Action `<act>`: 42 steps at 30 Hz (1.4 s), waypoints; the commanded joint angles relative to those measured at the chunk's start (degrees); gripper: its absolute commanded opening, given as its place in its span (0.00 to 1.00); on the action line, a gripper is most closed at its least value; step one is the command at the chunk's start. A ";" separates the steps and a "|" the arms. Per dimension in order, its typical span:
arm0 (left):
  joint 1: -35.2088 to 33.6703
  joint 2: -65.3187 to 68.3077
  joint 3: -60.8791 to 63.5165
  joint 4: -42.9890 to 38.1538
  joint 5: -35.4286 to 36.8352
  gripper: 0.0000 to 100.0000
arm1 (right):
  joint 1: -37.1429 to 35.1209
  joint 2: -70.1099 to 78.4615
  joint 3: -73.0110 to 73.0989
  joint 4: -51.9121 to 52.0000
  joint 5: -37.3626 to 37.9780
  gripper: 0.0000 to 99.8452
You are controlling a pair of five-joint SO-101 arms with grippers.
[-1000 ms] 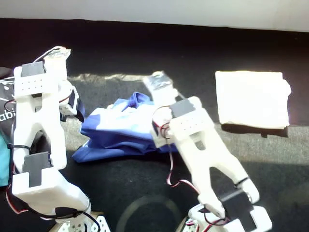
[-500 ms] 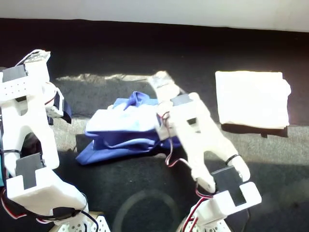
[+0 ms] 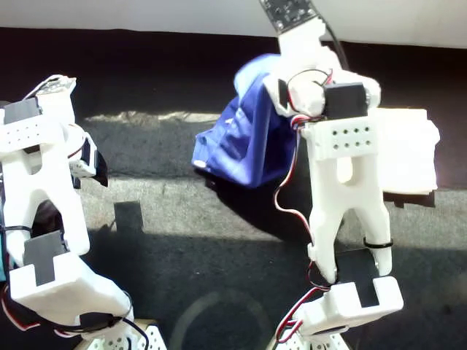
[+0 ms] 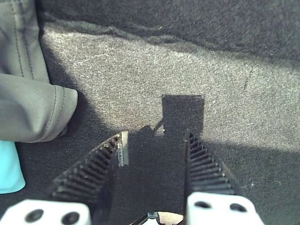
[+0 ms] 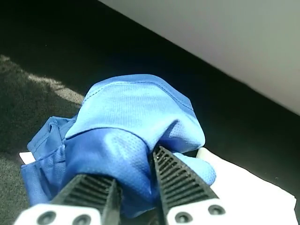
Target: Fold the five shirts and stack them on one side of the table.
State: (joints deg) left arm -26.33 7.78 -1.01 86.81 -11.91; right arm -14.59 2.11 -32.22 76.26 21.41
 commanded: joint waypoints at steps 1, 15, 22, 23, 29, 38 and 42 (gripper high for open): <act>-0.13 -0.84 -1.71 0.35 0.26 0.20 | -2.24 -0.31 -4.44 -0.22 0.70 0.01; 13.76 -0.31 -1.71 1.41 0.44 0.20 | 4.97 -0.13 11.91 -5.14 0.53 0.15; 20.26 -0.22 -1.54 -2.29 0.53 0.20 | 14.37 -0.66 12.62 -4.62 0.44 0.20; 21.14 -0.22 -1.27 -3.16 0.53 0.20 | 15.16 -0.66 12.26 -4.44 0.44 0.20; 27.38 -0.22 4.09 -10.73 0.53 0.20 | 18.77 -0.66 10.86 -1.71 0.44 0.20; 29.67 -0.22 10.07 -20.57 10.11 0.20 | 25.71 -0.75 7.08 -0.04 0.44 0.20; 31.87 -0.22 9.89 -20.57 18.99 0.20 | 25.45 -0.75 7.16 3.65 0.44 0.20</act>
State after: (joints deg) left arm 3.47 7.78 9.27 66.77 1.54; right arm 10.29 2.37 -22.46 78.11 21.41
